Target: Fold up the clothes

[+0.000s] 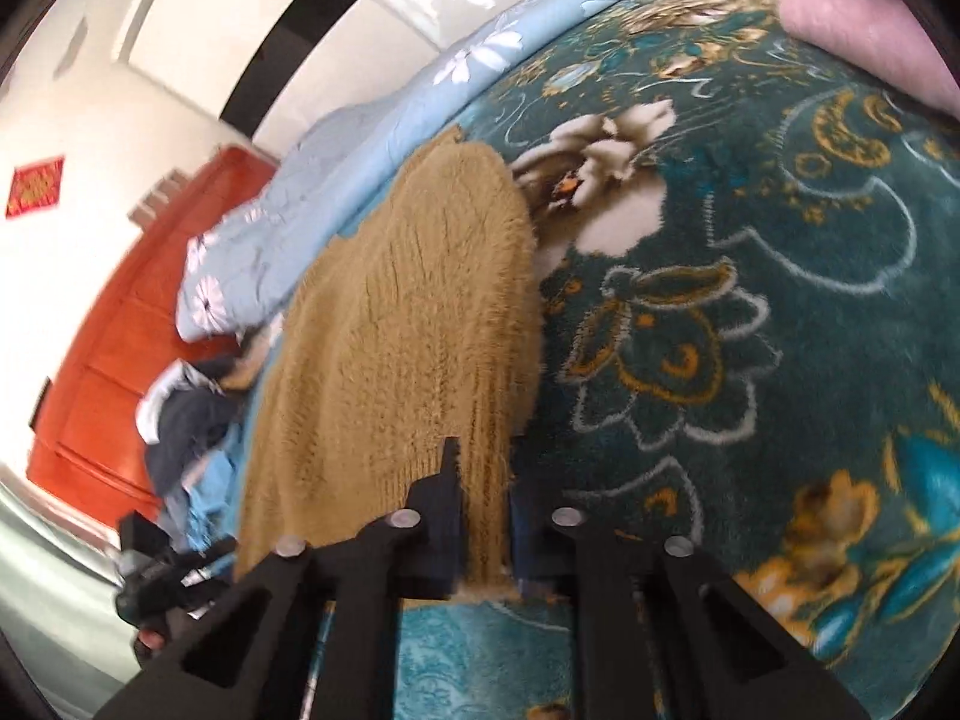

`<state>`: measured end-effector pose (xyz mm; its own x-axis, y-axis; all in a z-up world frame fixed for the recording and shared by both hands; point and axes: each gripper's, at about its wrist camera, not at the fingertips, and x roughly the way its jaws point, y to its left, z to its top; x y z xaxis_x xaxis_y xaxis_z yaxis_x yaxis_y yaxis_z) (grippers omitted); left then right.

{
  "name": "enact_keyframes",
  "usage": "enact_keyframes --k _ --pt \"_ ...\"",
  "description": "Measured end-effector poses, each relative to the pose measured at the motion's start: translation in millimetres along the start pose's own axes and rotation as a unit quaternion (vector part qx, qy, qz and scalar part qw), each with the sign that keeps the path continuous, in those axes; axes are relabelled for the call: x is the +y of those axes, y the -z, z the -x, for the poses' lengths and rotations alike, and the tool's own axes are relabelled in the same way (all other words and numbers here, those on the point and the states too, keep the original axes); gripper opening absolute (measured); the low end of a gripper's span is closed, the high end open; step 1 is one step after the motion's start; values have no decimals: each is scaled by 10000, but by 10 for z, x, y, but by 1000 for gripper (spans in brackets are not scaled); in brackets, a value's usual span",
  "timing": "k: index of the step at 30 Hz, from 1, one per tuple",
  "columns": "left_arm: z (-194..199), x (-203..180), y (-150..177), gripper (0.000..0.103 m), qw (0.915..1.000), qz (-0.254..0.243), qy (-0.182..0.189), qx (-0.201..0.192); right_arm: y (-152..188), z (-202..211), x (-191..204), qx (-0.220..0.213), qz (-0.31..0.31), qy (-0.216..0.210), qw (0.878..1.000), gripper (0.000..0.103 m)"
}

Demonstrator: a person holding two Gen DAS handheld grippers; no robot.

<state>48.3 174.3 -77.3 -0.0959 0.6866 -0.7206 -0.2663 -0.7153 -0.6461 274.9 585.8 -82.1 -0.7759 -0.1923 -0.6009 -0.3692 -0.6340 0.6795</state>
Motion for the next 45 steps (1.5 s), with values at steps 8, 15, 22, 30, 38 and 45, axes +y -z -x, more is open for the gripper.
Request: enact_keyframes --k 8,15,22,30,38,45 --pt "-31 -82 134 52 9999 133 28 12 62 67 -229 -138 -540 -165 9983 11" --pt "127 -86 132 11 9986 331 62 -396 130 100 -272 -98 -546 -210 9982 11" --pt "610 -132 75 11 9954 94 -13 -949 298 168 -191 32 -324 -242 9992 11" --pt "413 304 264 11 9975 384 -185 -558 471 164 -198 241 -266 -224 9991 11" --pt "627 613 236 22 9982 29 -184 -568 422 203 -131 308 81 6 9995 11" --pt "1010 699 -186 42 9835 -848 -1369 -819 255 512 -125 137 854 1200 9890 21"
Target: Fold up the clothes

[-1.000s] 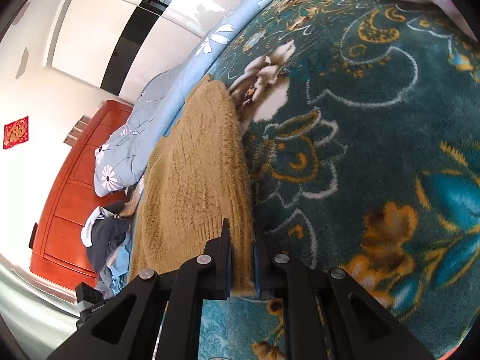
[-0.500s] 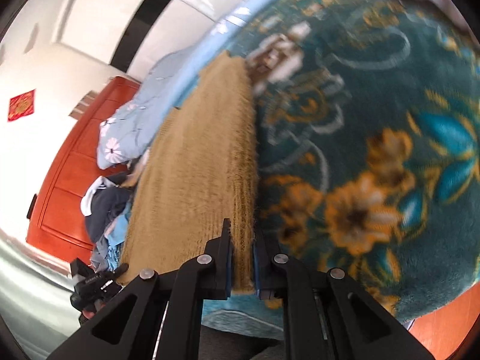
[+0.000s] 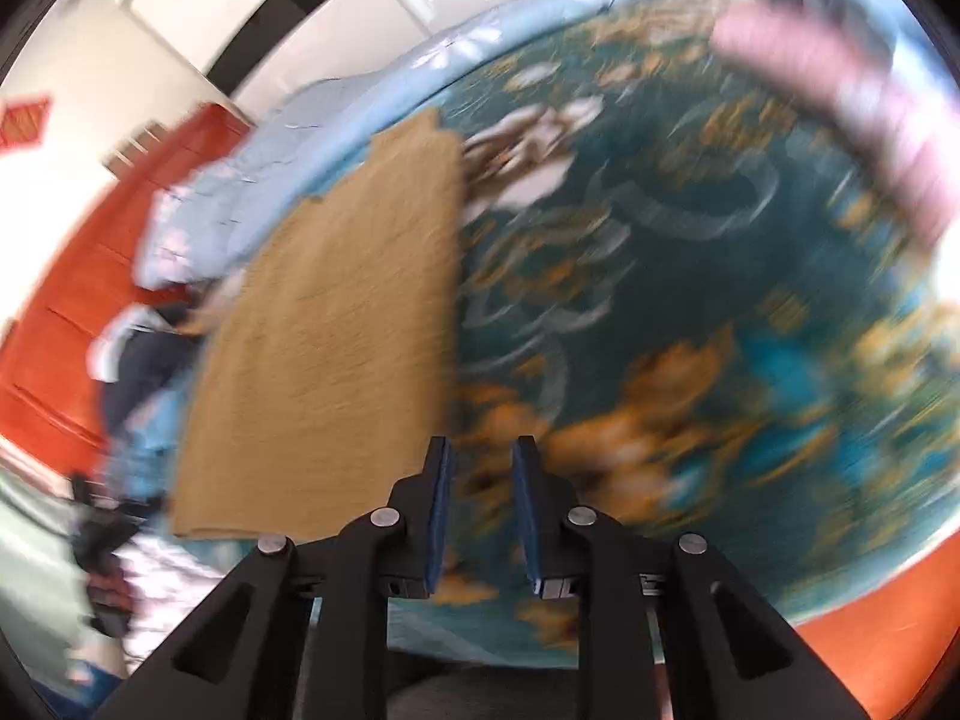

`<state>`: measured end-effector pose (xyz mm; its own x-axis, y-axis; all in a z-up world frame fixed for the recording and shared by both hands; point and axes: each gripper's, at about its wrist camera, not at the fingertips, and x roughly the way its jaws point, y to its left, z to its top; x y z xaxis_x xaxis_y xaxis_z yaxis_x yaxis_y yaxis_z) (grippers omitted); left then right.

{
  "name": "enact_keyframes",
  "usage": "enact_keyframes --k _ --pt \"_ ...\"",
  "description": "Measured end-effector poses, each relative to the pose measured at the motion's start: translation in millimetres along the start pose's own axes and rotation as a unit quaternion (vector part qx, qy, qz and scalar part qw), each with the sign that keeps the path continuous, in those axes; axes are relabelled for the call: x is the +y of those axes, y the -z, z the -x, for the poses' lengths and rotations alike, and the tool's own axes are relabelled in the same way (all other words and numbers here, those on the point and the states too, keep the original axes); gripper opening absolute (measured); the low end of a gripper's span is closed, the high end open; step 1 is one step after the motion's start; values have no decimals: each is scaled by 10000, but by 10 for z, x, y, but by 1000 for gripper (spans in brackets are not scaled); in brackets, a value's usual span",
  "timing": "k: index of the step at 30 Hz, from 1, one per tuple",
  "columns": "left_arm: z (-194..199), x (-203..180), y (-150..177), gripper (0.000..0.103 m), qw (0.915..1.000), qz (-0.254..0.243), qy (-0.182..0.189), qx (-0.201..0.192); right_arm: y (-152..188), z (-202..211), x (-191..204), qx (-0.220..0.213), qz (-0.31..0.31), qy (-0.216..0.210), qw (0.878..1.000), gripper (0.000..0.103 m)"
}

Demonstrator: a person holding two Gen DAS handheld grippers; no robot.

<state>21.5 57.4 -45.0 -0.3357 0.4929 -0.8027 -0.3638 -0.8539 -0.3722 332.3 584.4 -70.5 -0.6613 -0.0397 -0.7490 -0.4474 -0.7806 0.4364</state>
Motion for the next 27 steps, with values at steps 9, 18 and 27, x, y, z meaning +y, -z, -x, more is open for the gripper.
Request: enact_keyframes --k 9,18,27 --pt "-811 -736 -1770 60 9907 -1351 -168 18 -1396 -586 681 -1 1461 571 9876 46" --pt "-2343 -1865 -2975 63 9502 -2948 -948 352 -2805 -1904 1281 283 2754 1065 9550 52" --pt "-3200 -2179 -3152 63 9186 -3696 -1218 696 -3411 -2934 1293 611 3099 1280 9401 52"
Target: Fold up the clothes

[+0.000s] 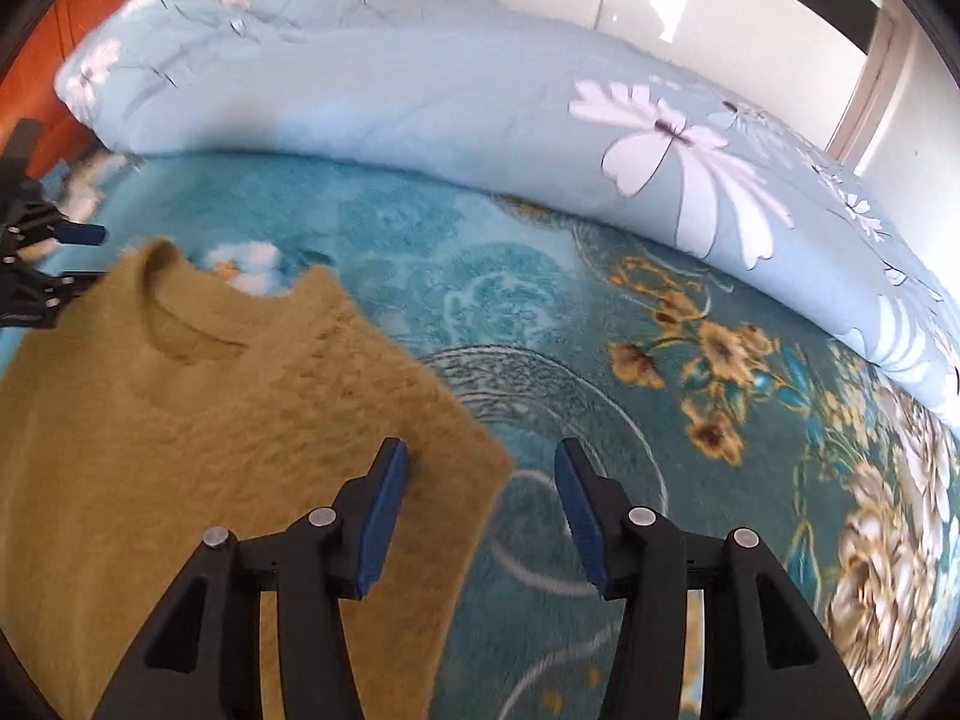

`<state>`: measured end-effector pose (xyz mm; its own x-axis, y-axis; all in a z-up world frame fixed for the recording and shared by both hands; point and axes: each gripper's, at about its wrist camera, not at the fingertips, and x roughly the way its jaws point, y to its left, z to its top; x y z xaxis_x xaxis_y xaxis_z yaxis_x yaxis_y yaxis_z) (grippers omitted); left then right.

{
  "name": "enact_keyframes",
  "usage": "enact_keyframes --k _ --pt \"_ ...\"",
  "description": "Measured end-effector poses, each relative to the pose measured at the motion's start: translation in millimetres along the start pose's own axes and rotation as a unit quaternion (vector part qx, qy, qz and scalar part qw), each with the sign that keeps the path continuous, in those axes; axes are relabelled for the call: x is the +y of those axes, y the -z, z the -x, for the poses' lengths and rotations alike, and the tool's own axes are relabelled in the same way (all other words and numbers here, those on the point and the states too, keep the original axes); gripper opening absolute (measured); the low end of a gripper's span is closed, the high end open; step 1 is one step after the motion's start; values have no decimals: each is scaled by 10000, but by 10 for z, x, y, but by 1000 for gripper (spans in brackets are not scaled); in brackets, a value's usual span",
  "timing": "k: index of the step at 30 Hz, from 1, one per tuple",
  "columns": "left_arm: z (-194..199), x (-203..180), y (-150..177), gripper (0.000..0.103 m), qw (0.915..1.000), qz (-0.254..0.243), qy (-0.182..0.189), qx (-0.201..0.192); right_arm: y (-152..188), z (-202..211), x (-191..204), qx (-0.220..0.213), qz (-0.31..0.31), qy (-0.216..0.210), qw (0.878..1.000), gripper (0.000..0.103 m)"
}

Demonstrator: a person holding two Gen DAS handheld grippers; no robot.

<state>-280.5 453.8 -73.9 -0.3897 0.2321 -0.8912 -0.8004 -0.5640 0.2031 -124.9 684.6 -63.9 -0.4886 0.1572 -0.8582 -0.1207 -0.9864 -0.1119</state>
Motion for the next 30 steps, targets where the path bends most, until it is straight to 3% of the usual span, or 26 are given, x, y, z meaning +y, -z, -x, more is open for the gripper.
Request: enact_keyframes --k 3,6,8,12,14,18,19,22,26,28,30 --pt "0 57 1 60 9998 119 160 3 -27 -62 -51 -54 -131 -194 9997 52" --pt "37 43 36 20 9978 236 615 -51 -23 -64 -90 -7 -375 -363 9986 52" --pt "76 -40 67 15 9986 94 509 -85 -13 -56 -100 44 -507 -451 9977 52" --pt "164 -49 75 4 9987 292 396 -137 -34 42 -4 82 -439 -450 9980 12" --pt "216 -6 65 4 9982 467 335 -179 -38 105 31 58 -393 -406 9984 12" --pt "204 71 79 11 9963 800 283 -147 -30 237 68 -50 -295 -287 9991 12" --pt "143 80 68 20 9959 856 278 -69 -14 248 54 -70 -345 -303 9989 12" --pt "23 84 81 35 9953 929 250 64 13 233 20 -116 -487 -383 9980 12" --pt "-57 89 135 53 9952 960 193 62 46 197 23 -119 -523 -409 9977 12" --pt "-63 106 153 68 9953 971 32 11 62 182 26 -123 -540 -423 9976 12" --pt "-55 138 179 70 9946 1039 56 -23 78 166 29 -128 -557 -437 9974 12"
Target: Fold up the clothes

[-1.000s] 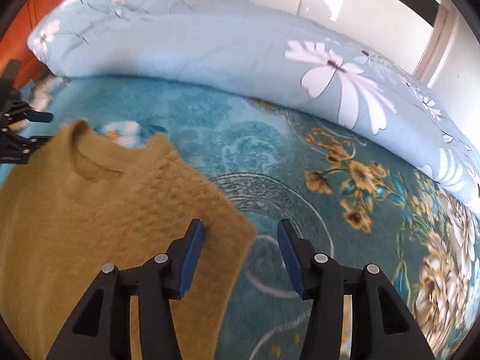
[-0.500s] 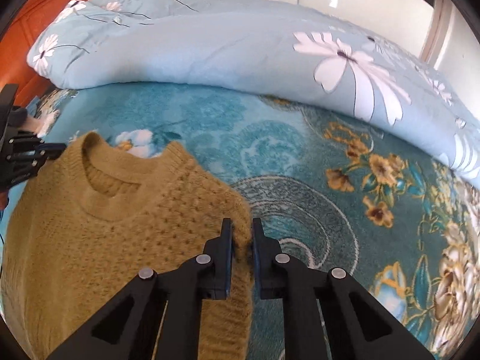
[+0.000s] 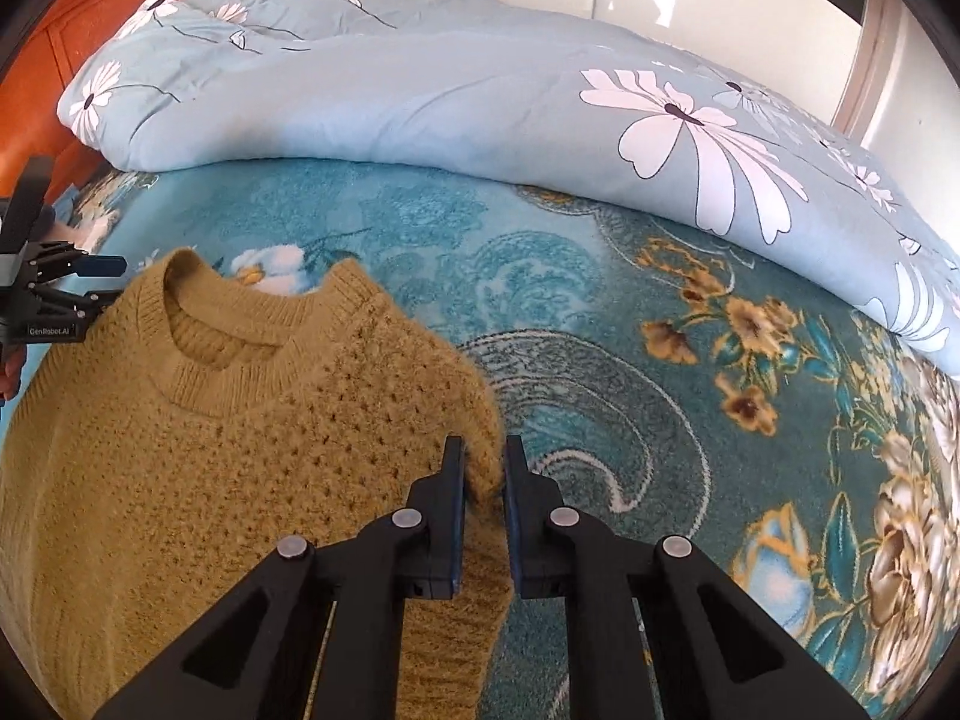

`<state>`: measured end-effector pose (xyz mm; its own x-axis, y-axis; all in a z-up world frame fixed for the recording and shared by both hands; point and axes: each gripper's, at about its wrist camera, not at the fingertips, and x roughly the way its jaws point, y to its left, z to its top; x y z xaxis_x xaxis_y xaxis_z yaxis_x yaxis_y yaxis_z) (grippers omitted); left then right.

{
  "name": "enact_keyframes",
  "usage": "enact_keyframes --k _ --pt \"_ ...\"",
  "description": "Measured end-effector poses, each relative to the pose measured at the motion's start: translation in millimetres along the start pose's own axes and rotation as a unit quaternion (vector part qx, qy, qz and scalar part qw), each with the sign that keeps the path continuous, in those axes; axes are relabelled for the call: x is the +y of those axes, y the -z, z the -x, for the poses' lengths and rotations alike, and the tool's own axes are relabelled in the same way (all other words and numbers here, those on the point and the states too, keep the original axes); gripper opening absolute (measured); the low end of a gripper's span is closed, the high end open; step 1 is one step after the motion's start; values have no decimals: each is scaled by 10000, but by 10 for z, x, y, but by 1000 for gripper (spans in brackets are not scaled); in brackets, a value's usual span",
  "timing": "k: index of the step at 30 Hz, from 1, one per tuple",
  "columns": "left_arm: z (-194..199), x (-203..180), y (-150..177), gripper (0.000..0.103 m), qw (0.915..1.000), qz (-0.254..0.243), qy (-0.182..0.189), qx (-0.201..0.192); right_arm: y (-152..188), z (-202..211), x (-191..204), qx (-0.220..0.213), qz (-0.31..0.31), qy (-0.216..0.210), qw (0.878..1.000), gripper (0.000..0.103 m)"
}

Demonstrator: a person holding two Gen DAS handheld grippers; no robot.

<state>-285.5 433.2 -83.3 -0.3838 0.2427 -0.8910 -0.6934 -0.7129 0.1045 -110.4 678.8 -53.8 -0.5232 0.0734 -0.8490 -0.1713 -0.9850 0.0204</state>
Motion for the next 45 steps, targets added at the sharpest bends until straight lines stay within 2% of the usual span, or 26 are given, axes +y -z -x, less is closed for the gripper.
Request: enact_keyframes --k 5,6,7,9,10,14,20,24,28,30,32,34,37,40,43,45 --pt "7 100 101 68 9972 410 619 34 41 -36 0 -11 -40 -38 10000 12" --pt "27 112 115 60 9964 461 713 -34 45 -33 10 -14 -25 -62 10000 12" --pt "55 120 129 36 9951 518 832 -116 50 -28 25 -19 2 -68 10000 12" --pt "136 111 146 14 9935 610 889 -358 58 -4 53 -39 34 -60 10000 12" --pt "176 86 155 11 9933 611 869 -462 61 9 65 -51 45 -61 10000 12" --pt "388 39 168 10 9939 492 673 -719 52 192 83 -314 -56 -60 9995 10" --pt "1381 154 377 10 9788 545 978 -1717 216 955 181 -1043 41 -243 9942 10" --pt "2169 92 861 10 9639 367 1159 -2370 539 1577 328 -1483 249 -435 9877 10" --pt "2729 -104 1495 10 9511 132 1215 -2838 1102 2207 514 -1916 489 -595 9784 10" --pt "2925 -204 1887 10 9454 133 1309 -2980 1464 2409 574 -1982 469 -660 9768 10" --pt "2984 -290 2255 10 9420 257 1430 -3025 1829 2600 634 -2036 437 -726 9754 10" --pt "2943 -400 2662 10 9404 541 1568 -2970 2239 2616 674 -1922 211 -824 9777 10" --pt "2675 -533 3103 10 9443 1060 1742 -2583 2788 2444 729 -1594 -114 -911 9829 10" --pt "2414 -583 3441 10 9491 1554 1678 -2166 3104 2303 771 -1354 -339 -967 9855 10" --pt "2371 -551 3720 10 9389 2079 1823 -2049 3388 2200 822 -1185 -489 -946 9872 10" --pt "2392 -561 3849 13 9359 2282 1791 -1996 3505 2201 830 -1159 -600 -949 9869 11"
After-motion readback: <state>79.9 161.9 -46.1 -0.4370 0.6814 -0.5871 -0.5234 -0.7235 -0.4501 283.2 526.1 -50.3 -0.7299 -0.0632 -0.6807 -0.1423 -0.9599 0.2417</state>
